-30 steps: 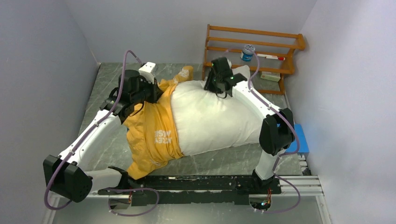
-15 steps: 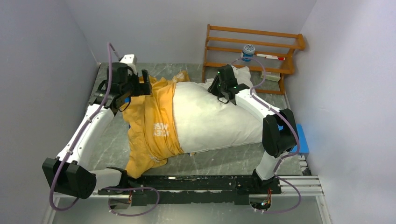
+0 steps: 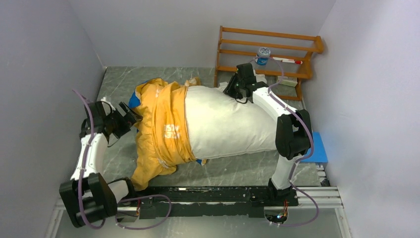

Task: Remove the pillowcase from the pillow
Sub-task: Remove the pillow from the pillowcase.

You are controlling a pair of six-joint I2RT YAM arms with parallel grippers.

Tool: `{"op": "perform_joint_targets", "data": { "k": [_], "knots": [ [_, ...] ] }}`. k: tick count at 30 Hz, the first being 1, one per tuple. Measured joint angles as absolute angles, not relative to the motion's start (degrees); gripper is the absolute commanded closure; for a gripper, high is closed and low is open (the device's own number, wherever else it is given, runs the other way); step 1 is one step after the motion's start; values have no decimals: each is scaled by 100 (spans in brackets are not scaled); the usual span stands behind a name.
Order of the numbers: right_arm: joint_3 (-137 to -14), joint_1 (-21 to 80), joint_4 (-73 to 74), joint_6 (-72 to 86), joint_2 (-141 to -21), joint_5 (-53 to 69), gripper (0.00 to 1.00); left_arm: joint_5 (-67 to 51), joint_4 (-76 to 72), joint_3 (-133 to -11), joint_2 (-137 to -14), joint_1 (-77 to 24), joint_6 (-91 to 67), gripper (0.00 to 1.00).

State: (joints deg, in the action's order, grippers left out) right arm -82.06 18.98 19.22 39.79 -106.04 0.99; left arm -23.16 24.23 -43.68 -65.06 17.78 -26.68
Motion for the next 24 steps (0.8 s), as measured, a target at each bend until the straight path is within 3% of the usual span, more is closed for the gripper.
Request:
{"op": "perform_joint_targets", "data": {
  "k": [2, 4, 6, 7, 8, 9, 14, 17, 21, 24],
  "knots": [
    [-8278, 1863, 1986, 3933, -10645, 187, 61, -2740, 2283, -3999, -6250, 1778, -2880, 3],
    [-8348, 1809, 2032, 3889, -10694, 270, 61, -3046, 2095, -3767, -6058, 1785, -3006, 13],
    [-8433, 1745, 2097, 3850, -10750, 342, 61, -3402, 1802, -3544, -5944, 1793, -3135, 38],
    [-8486, 1712, 2119, 3833, -10779, 379, 61, -3583, 1645, -3411, -5889, 1796, -3242, 55],
    [-8527, 1684, 2150, 3815, -10798, 425, 61, -3726, 1509, -3288, -5839, 1796, -3332, 78],
    [-8565, 1660, 2171, 3804, -10816, 462, 61, -3883, 1354, -3151, -5774, 1796, -3457, 93],
    [-8648, 1645, 2296, 3715, -10849, 504, 61, -3837, 1542, -3264, -5623, 1796, -3498, 95],
    [-8648, 1645, 2318, 3697, -10849, 478, 61, -2696, 2477, -4174, -5725, 1789, -3218, 95],
    [-8659, 1640, 2364, 3677, -10851, 325, 61, -311, 3841, -5776, -5992, 1708, -3124, 95],
    [-8674, 1597, 2386, 3658, -10853, 250, 61, 1013, 4541, -6252, -5966, 1619, -3293, 95]
  ]
}}
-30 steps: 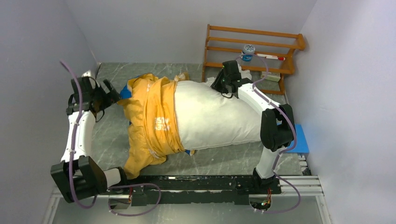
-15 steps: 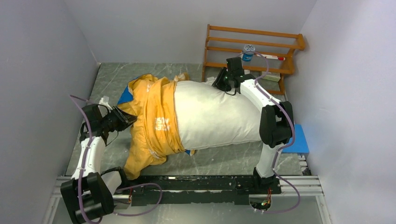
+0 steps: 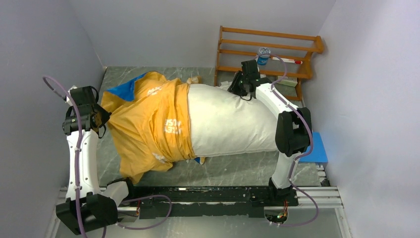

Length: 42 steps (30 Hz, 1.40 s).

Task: Remove the pillowcase from the pillow
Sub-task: Remove the pillow from the pillowcase.

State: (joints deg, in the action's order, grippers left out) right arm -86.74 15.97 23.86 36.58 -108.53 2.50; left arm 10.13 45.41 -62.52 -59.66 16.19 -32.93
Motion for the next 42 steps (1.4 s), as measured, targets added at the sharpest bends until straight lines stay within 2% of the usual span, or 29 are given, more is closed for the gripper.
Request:
{"op": "perform_joint_targets", "data": {
  "k": [2, 3, 4, 5, 6, 7, 8, 9, 10, 13, 17, 18, 20, 21, 22, 23, 26, 29, 38, 40, 42],
  "knots": [
    [-8709, 1575, 2412, 3653, -10853, 255, 61, 1387, 4742, -6239, -5909, 1605, -3317, 95],
    [-8724, 1573, 2418, 3647, -10853, 259, 61, 1459, 4786, -6198, -5887, 1603, -3282, 91],
    [-8742, 1573, 2429, 3632, -10853, 268, 61, 1476, 4770, -6110, -5857, 1603, -3212, 83],
    [-8750, 1573, 2436, 3612, -10851, 290, 60, 1426, 4735, -6014, -5830, 1603, -3120, 70],
    [-8759, 1570, 2449, 3597, -10853, 314, 60, 1267, 4602, -5857, -5789, 1614, -2998, 50],
    [-8772, 1570, 2462, 3588, -10853, 327, 60, 1048, 4469, -5680, -5743, 1636, -2867, 35],
    [-8790, 1568, 2484, 3579, -10855, 340, 60, 781, 4329, -5489, -5701, 1660, -2724, 29],
    [-8820, 1568, 2512, 3573, -10862, 346, 60, 379, 4150, -5256, -5653, 1678, -2655, 13],
    [-8849, 1568, 2534, 3566, -10873, 357, 60, -1, 4023, -5030, -5625, 1684, -2606, 4],
    [-8912, 1551, 2589, 3548, -10916, 436, 60, -1288, 3603, -4316, -5529, 1684, -2574, 2],
    [-8927, 1533, 2602, 3542, -10956, 537, 60, -2834, 2950, -3496, -5325, 1688, -2764, 4],
    [-8927, 1531, 2600, 3538, -10960, 552, 60, -3151, 2676, -3308, -5288, 1704, -2858, 12],
    [-8927, 1520, 2600, 3518, -10965, 572, 60, -3706, 2045, -2921, -5284, 1726, -3146, 37],
    [-8927, 1516, 2600, 3511, -10965, 585, 60, -3894, 1820, -2788, -5299, 1732, -3284, 54],
    [-8927, 1511, 2598, 3509, -10965, 602, 60, -4134, 1551, -2648, -5317, 1739, -3437, 76],
    [-8927, 1511, 2598, 3507, -10965, 613, 60, -4272, 1404, -2593, -5323, 1739, -3557, 92],
    [-8921, 1511, 2589, 3505, -10965, 626, 60, -4388, 1372, -2724, -5323, 1734, -3518, 95],
    [-8917, 1505, 2587, 3505, -10973, 600, 60, -3625, 2191, -3395, -5358, 1726, -3203, 95],
    [-8927, 1455, 2598, 3511, -11019, 331, 60, 1787, 4847, -6237, -5419, 1341, -3105, 95],
    [-8923, 1415, 2589, 3514, -11019, 338, 60, 2589, 5133, -6394, -5365, 1061, -3155, 95],
    [-8923, 1393, 2574, 3522, -11019, 384, 60, 2891, 5236, -6383, -5332, 917, -3048, 95]
  ]
}}
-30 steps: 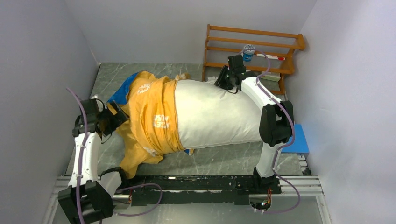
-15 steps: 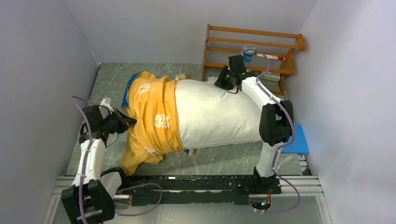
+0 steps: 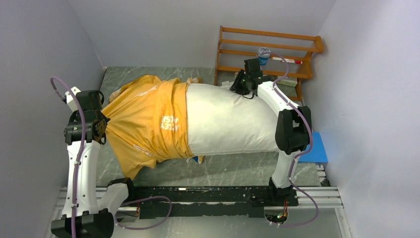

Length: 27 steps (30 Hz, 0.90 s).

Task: Remove the pillowcase from the pillow
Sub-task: Remove the pillow from the pillowcase.

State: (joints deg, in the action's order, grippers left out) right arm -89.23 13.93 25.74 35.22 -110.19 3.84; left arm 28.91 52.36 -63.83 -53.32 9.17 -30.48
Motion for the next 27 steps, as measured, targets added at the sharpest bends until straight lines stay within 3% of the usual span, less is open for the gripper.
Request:
{"op": "perform_joint_targets", "data": {
  "k": [2, 3, 5, 6, 14, 18, 19, 21, 24, 27],
  "knots": [
    [-8923, 1391, 2569, 3535, -11019, 434, 60, 2847, 5164, -6289, -5332, 893, -2803, 79],
    [-8917, 1389, 2561, 3542, -11019, 462, 60, 2731, 5092, -6206, -5336, 899, -2657, 64],
    [-8906, 1378, 2554, 3553, -11019, 515, 60, 2331, 4952, -6062, -5367, 934, -2412, 7],
    [-8901, 1376, 2550, 3555, -11017, 530, 60, 2073, 4856, -5988, -5389, 956, -2300, 3],
    [-8809, 1354, 2486, 3553, -10956, 642, 60, -423, 4171, -5046, -5400, 993, -2185, 2],
    [-8726, 1354, 2403, 3553, -10921, 694, 60, -1826, 3514, -4563, -5262, 993, -2327, 2],
    [-8720, 1354, 2397, 3553, -10921, 701, 60, -2161, 3295, -4405, -5256, 993, -2405, 6],
    [-8718, 1354, 2386, 3553, -10921, 714, 60, -2888, 2689, -3981, -5293, 993, -2670, 30],
    [-8713, 1354, 2383, 3555, -10919, 738, 60, -3607, 2005, -3420, -5498, 1031, -3061, 94],
    [-8713, 1356, 2386, 3555, -10912, 760, 60, -3516, 2163, -3461, -5647, 1041, -3000, 95]
  ]
}}
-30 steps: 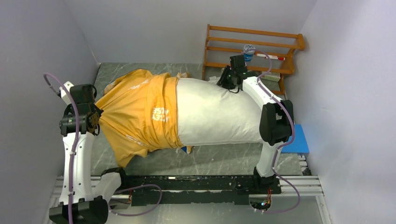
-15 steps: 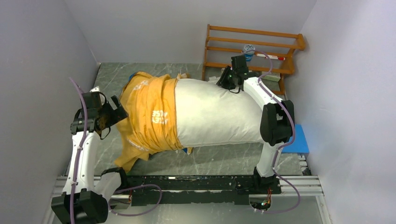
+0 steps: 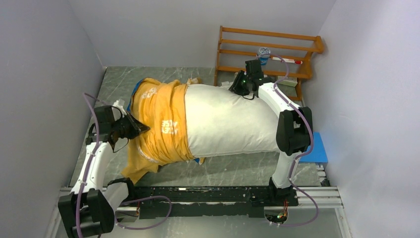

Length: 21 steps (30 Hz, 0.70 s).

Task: Remove the pillowcase from the pillow
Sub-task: Remove the pillow from the pillowcase.

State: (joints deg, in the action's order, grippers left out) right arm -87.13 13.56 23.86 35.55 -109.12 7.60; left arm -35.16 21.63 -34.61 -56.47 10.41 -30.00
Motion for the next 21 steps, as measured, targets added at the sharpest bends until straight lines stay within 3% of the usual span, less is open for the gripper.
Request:
{"op": "perform_joint_targets", "data": {
  "k": [3, 10, 14, 15, 16, 19, 21],
  "knots": [
    [-8713, 1356, 2397, 3553, -10912, 727, 60, -2526, 3006, -4174, -5581, 1009, -2823, 95],
    [-8702, 1367, 2405, 3603, -10912, 593, 60, 1579, 4759, -6368, -5461, 751, -2569, 95],
    [-8702, 1367, 2410, 3640, -10912, 607, 60, 2436, 5094, -6558, -5443, 504, -2539, 95],
    [-8702, 1367, 2412, 3647, -10912, 617, 60, 2451, 5094, -6501, -5446, 504, -2482, 86],
    [-8702, 1367, 2412, 3658, -10912, 626, 60, 2423, 5092, -6460, -5446, 504, -2445, 70],
    [-8702, 1367, 2432, 3660, -10912, 626, 60, 1968, 4884, -6125, -5443, 552, -2128, 8],
    [-8698, 1367, 2438, 3658, -10912, 624, 60, 1544, 4709, -5874, -5443, 617, -2032, 3]
  ]
}}
